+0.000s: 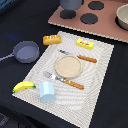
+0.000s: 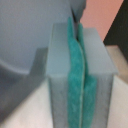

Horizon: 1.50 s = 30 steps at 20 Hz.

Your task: Interact with the objects in diverse but meaningful ways.

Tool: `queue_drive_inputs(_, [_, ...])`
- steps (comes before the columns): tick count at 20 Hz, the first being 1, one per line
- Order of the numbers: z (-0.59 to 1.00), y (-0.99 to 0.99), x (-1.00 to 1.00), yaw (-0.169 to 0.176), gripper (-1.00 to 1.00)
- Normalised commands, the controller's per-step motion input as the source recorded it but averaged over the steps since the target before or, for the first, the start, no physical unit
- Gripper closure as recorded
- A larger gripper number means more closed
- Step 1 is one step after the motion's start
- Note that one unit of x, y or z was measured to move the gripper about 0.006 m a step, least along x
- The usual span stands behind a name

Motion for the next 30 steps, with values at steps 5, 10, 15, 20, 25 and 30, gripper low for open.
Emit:
queue_drive_inputs(5, [0.0,0.27,1.0,-0.011,1.0])
queue_drive_inputs(10, [0.0,0.37,1.0,-0.011,1.0])
queue_drive_inputs(15, [0.0,0.44,1.0,-0.02,1.0])
queue_drive_inputs(20, [0.0,0.41,0.93,-0.026,1.0])
queue_drive_inputs(25, [0.0,0.35,0.79,-0.026,1.0])
queue_drive_inputs(30, [-0.01,0.31,0.66,-0.017,1.0])
